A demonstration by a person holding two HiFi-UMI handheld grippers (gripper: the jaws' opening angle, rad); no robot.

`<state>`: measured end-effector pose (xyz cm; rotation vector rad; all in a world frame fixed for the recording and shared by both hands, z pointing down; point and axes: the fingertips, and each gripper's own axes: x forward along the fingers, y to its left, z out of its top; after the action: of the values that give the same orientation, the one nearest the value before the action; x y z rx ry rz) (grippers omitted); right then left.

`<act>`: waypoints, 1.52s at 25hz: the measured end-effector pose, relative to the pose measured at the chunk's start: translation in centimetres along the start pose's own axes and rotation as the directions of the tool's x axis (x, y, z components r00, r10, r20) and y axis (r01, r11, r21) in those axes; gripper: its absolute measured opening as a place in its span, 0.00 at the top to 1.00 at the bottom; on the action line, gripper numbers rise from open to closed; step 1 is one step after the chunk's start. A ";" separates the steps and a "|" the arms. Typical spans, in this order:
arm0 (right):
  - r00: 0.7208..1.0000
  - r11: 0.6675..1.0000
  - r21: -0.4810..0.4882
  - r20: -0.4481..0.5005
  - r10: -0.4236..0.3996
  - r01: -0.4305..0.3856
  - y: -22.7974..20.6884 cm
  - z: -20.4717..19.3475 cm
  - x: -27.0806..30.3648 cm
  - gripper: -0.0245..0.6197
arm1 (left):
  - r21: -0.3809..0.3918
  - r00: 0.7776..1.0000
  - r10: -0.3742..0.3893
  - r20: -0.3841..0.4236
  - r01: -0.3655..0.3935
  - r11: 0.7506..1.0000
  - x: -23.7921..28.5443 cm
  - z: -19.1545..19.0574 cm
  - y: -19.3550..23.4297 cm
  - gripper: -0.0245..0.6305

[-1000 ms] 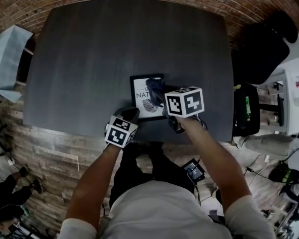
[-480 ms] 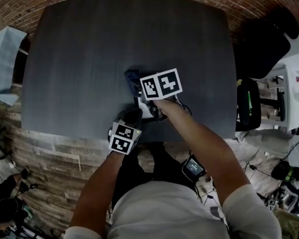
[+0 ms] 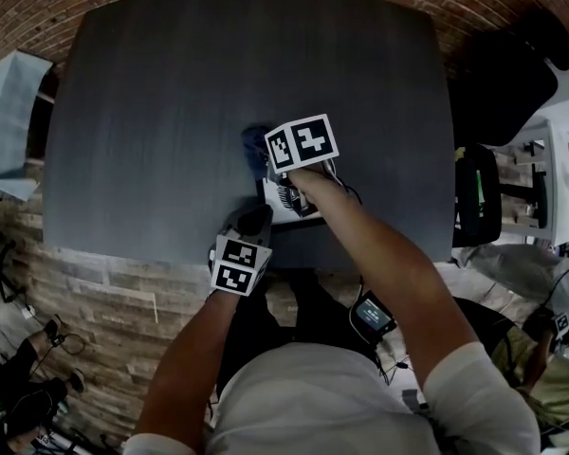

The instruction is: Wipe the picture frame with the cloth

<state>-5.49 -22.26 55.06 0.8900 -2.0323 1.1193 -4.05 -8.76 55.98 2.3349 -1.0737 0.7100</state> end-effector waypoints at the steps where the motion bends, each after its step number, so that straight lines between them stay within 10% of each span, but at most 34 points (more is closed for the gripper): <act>1: 1.000 1.000 0.002 -0.004 -0.007 0.007 -0.3 0.0 -0.1 0.79 | -0.001 1.000 0.001 -0.001 -0.001 1.000 0.0 0.0 0.0 0.95; 38: 0.984 0.978 0.113 -0.007 -0.176 0.176 -10.6 -2.2 -7.1 0.79 | -0.023 0.999 0.035 0.008 -0.035 0.999 0.1 0.3 0.0 0.95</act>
<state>7.41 -22.88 55.07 1.1067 -1.8659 1.1432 -3.91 -8.98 55.76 2.3068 -1.1230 0.6976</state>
